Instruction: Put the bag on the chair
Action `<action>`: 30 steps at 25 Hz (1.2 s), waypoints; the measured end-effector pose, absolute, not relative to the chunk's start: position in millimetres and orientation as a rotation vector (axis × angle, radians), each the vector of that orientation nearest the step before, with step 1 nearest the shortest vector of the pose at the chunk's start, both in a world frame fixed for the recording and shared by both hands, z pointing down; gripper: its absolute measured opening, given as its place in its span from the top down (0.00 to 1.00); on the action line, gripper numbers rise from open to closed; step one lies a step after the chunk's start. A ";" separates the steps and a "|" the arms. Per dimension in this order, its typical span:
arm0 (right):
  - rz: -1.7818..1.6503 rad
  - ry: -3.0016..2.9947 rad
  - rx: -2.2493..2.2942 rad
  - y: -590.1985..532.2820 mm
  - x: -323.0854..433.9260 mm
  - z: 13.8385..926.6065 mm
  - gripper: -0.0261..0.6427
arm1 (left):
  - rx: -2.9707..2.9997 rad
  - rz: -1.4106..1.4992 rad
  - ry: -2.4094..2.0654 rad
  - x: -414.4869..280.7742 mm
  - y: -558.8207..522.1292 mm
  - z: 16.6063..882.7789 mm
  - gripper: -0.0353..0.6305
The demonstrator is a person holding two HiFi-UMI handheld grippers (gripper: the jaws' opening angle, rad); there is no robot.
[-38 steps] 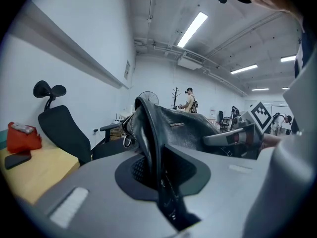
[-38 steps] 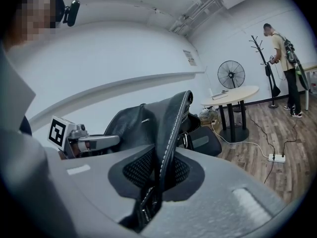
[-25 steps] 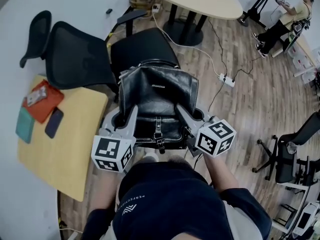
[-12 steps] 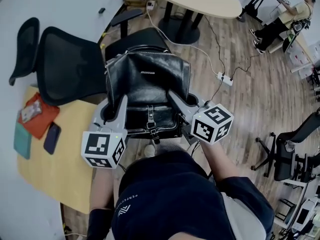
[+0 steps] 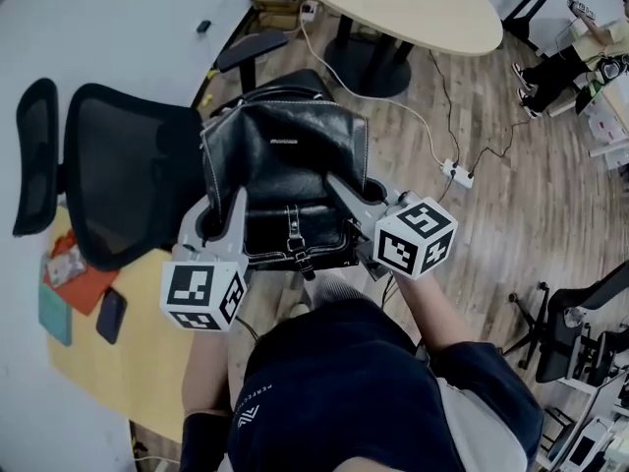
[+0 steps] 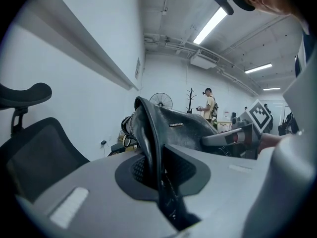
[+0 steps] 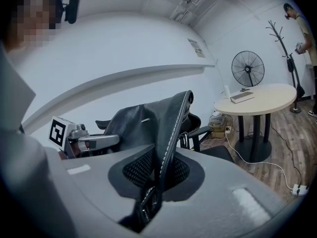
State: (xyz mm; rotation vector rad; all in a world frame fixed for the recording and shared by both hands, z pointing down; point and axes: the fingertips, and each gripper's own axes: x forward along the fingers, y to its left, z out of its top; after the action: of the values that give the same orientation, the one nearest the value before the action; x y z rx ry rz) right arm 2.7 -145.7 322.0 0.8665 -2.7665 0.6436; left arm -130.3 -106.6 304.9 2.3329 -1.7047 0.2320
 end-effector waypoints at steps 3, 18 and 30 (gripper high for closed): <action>0.643 -2.759 0.837 -176.0 0.3 326.7 0.90 | 2.307 0.233 -1.716 -132.1 -135.0 310.2 0.86; 0.661 -2.715 0.718 -310.3 -17.5 361.0 0.90 | 2.173 0.257 -1.757 -146.0 -259.9 344.6 0.86; 0.685 -2.641 0.794 -395.4 -51.1 410.3 0.90 | 2.179 0.247 -1.654 -184.0 -354.2 400.2 0.86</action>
State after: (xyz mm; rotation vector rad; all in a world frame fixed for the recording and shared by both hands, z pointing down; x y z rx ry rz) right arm -51.1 -395.4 410.3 0.7939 -2.6405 0.6849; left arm -184.0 -354.2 400.2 2.1789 -1.6535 0.2467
